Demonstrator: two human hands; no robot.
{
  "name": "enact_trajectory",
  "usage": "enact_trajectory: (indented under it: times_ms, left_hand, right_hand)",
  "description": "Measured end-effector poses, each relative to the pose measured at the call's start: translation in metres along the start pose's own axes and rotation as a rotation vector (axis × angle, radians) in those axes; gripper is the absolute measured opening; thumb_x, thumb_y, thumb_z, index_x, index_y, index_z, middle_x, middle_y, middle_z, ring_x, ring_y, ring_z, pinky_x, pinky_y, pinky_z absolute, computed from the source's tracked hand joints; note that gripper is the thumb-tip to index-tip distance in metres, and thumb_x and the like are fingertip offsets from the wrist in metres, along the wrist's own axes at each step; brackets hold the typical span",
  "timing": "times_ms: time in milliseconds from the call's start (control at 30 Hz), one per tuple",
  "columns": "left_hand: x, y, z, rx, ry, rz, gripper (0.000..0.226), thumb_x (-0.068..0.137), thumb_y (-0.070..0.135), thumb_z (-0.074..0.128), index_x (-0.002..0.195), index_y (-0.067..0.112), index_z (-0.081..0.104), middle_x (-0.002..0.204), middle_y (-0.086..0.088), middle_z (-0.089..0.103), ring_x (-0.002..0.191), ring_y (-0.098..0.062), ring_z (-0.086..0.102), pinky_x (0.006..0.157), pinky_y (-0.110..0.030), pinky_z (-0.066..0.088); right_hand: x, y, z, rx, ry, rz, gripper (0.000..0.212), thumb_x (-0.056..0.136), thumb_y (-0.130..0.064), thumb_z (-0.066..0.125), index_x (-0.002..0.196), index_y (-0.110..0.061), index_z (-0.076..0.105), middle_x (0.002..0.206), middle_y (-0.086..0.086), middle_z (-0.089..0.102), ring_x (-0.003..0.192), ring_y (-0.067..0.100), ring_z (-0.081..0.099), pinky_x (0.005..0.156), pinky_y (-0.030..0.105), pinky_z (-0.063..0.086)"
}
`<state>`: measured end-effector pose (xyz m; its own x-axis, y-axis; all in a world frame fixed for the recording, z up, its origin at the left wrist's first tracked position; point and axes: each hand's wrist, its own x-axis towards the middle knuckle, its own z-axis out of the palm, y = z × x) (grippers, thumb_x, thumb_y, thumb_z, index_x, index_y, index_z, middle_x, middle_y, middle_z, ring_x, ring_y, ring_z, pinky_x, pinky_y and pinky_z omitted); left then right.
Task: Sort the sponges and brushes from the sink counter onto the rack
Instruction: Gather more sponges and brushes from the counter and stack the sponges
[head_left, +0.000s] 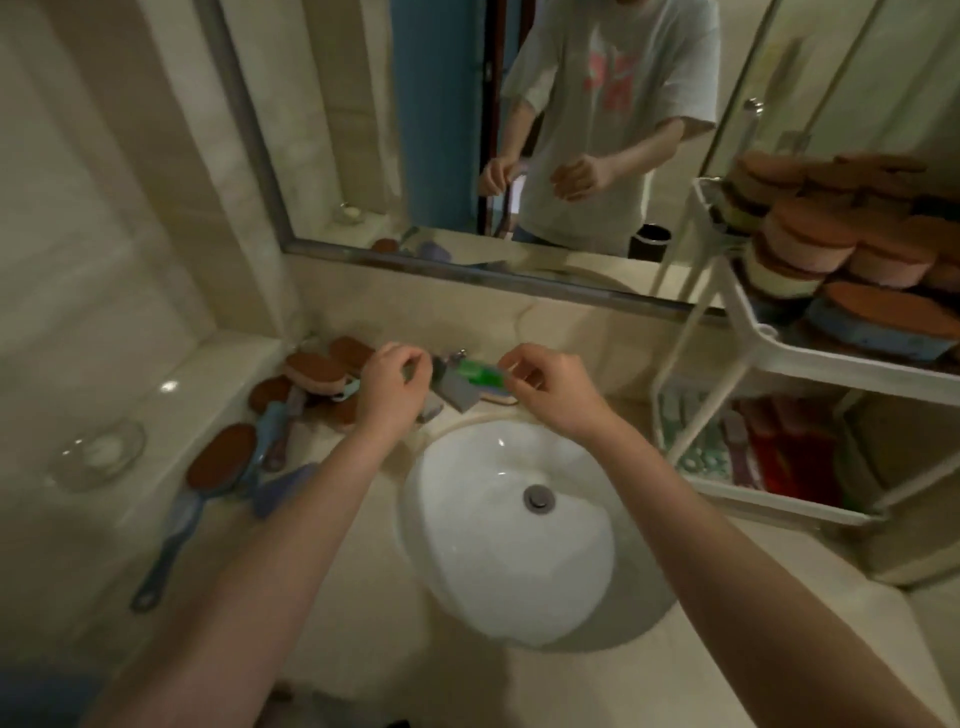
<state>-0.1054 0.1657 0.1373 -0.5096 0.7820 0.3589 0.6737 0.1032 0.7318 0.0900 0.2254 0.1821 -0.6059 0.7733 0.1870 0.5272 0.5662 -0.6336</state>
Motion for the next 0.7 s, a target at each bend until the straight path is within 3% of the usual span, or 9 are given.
enact_trajectory:
  times_ms: [133,267,400,533,700]
  left_hand:
    - [-0.003,-0.072,-0.046,0.102,-0.008,-0.153,0.020,0.091,0.016,0.055,0.098,0.002,0.067,0.100,-0.013,0.063,0.094,-0.027,0.059,0.074,-0.025,0.039]
    - [-0.011,-0.127,-0.087,0.130,-0.016,-0.331,0.019,0.091,0.021,0.053,0.095,0.007,0.065,0.096,-0.012,0.064,0.087,-0.029,0.061,0.073,-0.035,0.045]
    - [-0.021,-0.170,-0.121,0.195,0.007,-0.447,0.019,0.088,0.014,0.057,0.100,0.003,0.067,0.101,-0.016,0.066,0.093,-0.031,0.061,0.075,-0.030,0.042]
    - [-0.029,-0.214,-0.140,0.180,-0.044,-0.561,0.034,0.082,0.015,0.064,0.114,0.004,0.061,0.116,-0.018,0.063,0.105,-0.031,0.059,0.088,-0.033,0.044]
    - [-0.029,-0.247,-0.148,0.232,-0.148,-0.614,0.048,0.079,0.014,0.068,0.124,0.005,0.052,0.124,-0.016,0.056,0.111,-0.031,0.055,0.091,-0.034,0.043]
  right_hand:
    - [0.020,-0.024,0.067,-0.012,-0.127,-0.007,0.021,0.087,-0.013,0.061,0.106,-0.013,0.067,0.092,0.005,0.070,0.078,0.017,0.059,0.077,0.035,0.051]
    - [0.038,-0.040,0.131,-0.041,-0.263,-0.030,0.025,0.087,-0.018,0.062,0.111,-0.013,0.064,0.099,0.006,0.069,0.084,0.020,0.060,0.077,0.032,0.049]
    - [0.052,-0.056,0.194,-0.074,-0.426,-0.019,0.033,0.085,-0.021,0.065,0.117,-0.014,0.060,0.109,0.006,0.066,0.089,0.019,0.060,0.080,0.030,0.047]
    - [0.061,-0.059,0.247,-0.144,-0.574,0.018,0.057,0.082,-0.026,0.070,0.133,-0.014,0.049,0.130,0.009,0.056,0.112,0.025,0.056,0.088,0.030,0.044]
    - [0.071,-0.053,0.285,-0.184,-0.753,0.062,0.094,0.075,-0.034,0.077,0.149,-0.020,0.021,0.148,0.011,0.034,0.132,0.030,0.041,0.105,0.038,0.038]
